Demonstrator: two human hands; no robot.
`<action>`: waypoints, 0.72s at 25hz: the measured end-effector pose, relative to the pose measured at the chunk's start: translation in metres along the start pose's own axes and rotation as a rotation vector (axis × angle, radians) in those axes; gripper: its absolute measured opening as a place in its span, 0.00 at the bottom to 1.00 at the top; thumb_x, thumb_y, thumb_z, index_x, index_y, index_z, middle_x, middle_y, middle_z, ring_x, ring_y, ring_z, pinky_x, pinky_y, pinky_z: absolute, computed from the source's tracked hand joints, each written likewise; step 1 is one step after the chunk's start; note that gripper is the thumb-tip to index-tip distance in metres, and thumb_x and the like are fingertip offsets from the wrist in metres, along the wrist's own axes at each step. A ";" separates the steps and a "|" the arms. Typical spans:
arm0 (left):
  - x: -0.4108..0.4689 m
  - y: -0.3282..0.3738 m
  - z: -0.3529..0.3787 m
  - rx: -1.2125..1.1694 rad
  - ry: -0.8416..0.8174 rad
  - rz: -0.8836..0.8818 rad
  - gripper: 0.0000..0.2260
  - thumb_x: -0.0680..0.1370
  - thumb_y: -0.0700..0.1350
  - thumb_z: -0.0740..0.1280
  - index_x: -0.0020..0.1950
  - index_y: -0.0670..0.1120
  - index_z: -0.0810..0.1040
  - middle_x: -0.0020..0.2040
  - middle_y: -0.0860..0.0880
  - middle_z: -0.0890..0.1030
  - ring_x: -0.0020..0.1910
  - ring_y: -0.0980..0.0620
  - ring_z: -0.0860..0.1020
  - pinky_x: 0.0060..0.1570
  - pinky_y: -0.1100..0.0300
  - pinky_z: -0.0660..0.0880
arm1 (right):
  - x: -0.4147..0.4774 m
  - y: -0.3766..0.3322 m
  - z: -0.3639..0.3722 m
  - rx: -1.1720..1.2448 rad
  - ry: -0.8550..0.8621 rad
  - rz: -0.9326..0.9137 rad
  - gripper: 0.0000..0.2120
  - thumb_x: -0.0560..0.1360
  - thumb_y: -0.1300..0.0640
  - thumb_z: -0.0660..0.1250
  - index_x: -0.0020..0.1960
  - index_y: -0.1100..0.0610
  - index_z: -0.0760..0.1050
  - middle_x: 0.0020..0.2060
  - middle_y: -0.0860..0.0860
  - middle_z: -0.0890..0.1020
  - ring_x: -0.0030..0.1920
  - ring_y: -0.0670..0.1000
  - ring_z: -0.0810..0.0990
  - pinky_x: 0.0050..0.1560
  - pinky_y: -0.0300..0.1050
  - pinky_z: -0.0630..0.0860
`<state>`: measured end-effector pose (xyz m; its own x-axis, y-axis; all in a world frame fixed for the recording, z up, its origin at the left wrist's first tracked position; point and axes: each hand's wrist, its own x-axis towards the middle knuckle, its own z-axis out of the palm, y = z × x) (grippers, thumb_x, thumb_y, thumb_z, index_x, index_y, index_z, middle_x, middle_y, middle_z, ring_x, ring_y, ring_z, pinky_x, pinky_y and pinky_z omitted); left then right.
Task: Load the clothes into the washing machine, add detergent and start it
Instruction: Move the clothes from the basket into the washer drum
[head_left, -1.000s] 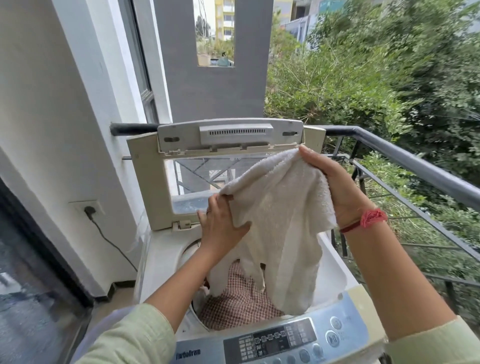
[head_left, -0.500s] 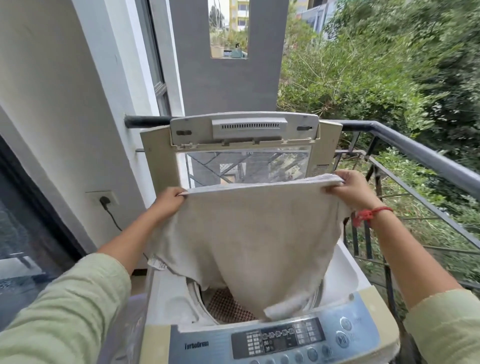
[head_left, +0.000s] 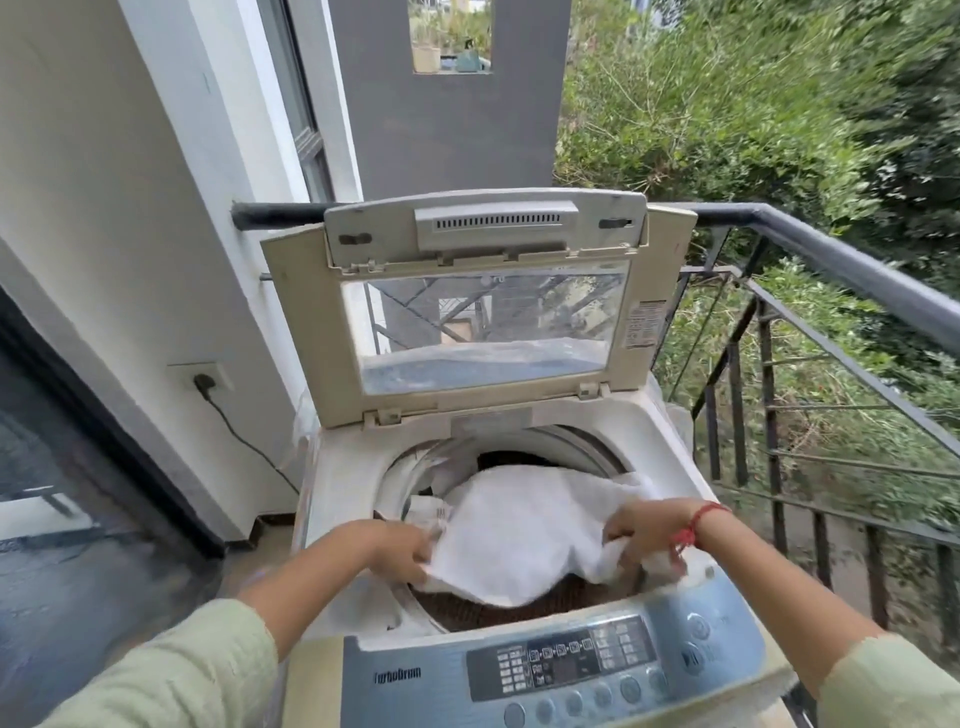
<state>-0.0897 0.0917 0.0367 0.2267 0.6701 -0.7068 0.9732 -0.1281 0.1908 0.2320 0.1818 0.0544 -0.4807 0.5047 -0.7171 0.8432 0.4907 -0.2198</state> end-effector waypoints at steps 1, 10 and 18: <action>0.010 0.001 0.012 0.002 -0.098 -0.045 0.14 0.75 0.54 0.63 0.53 0.45 0.78 0.52 0.47 0.79 0.47 0.49 0.74 0.44 0.57 0.70 | 0.009 -0.005 0.010 0.013 -0.052 0.010 0.13 0.73 0.51 0.67 0.54 0.56 0.76 0.44 0.47 0.77 0.44 0.49 0.74 0.39 0.39 0.70; 0.085 0.025 0.013 0.067 -0.093 -0.200 0.23 0.75 0.53 0.66 0.65 0.41 0.71 0.62 0.44 0.77 0.56 0.45 0.76 0.54 0.53 0.73 | 0.115 -0.006 0.025 -0.159 0.006 0.150 0.29 0.72 0.55 0.71 0.70 0.56 0.66 0.64 0.57 0.74 0.61 0.58 0.76 0.57 0.49 0.75; 0.168 0.002 0.067 -0.102 -0.335 -0.454 0.54 0.66 0.52 0.77 0.77 0.50 0.39 0.76 0.39 0.56 0.69 0.40 0.66 0.62 0.51 0.70 | 0.186 -0.007 0.069 -0.293 -0.316 0.133 0.43 0.74 0.45 0.67 0.77 0.56 0.46 0.75 0.53 0.44 0.76 0.56 0.45 0.72 0.49 0.53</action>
<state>-0.0474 0.1548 -0.1271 -0.1972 0.3707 -0.9076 0.9711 0.2009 -0.1289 0.1535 0.2228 -0.1228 -0.2370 0.3578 -0.9032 0.7668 0.6398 0.0523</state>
